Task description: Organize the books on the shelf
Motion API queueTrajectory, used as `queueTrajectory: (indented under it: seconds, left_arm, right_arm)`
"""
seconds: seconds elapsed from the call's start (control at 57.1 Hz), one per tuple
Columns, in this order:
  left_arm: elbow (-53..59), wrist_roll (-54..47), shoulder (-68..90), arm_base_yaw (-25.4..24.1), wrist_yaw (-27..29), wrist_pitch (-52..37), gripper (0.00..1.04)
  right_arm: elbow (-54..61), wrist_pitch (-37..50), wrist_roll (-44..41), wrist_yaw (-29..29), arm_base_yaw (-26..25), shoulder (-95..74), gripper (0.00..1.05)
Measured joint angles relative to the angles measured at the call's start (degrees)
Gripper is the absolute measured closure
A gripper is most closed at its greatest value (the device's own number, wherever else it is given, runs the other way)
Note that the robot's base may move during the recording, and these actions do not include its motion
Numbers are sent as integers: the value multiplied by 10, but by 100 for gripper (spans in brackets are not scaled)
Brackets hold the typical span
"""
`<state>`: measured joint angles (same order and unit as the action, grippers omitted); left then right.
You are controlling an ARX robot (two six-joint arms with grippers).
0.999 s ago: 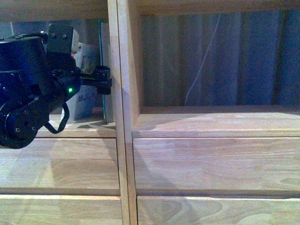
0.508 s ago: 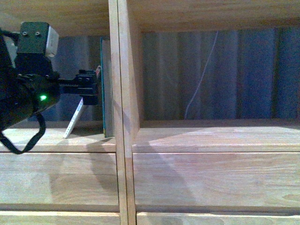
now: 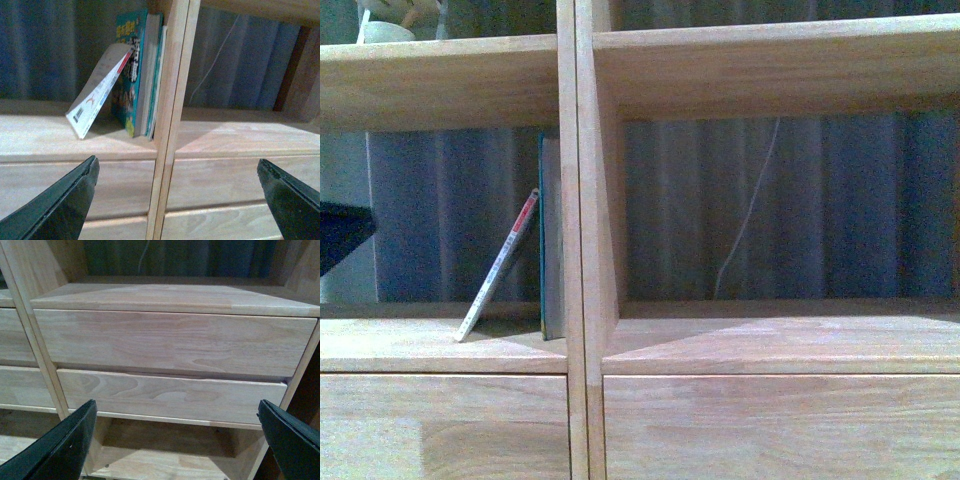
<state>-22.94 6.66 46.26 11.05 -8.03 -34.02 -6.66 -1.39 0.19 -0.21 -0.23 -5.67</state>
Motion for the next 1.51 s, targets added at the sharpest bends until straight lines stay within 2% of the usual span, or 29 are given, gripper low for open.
queueTrajectory:
  seconds: [0.018,0.088,0.14,0.158,0.298,0.438,0.473,0.526,0.596,0.999,1.121,1.507]
  left_arm:
    - [2,-6,-12,4,19,19,9]
    - [24,-36,-122,34,171,180,25]
    - [47,-45,-168,30,203,224,34]
    - [62,-49,-189,21,205,231,41]
    - [102,-56,-224,-8,177,231,66]
    - [135,-59,-257,-36,152,231,95]
    - [145,-59,-271,-68,104,232,102]
    - [156,-61,-282,-99,88,233,102]
    - [164,-62,-294,-106,83,235,102]
    - [197,-62,-351,-108,82,258,102]
    - [203,-62,-428,-108,82,338,102]
    - [223,-62,-459,-108,82,341,102]
  right_arm:
    - [0,0,0,0,0,0,7]
    - [0,0,0,0,0,0,7]
    - [0,0,0,0,0,0,10]
    - [2,1,0,1,0,2,16]
    - [16,4,0,0,1,11,40]
    - [27,6,0,0,1,20,68]
    - [29,7,0,0,1,24,78]
    - [35,9,0,0,1,28,91]
    - [39,9,0,2,1,29,103]
    - [57,12,0,2,1,53,102]
    - [57,12,0,2,1,53,102]
    - [57,12,0,0,1,54,102]
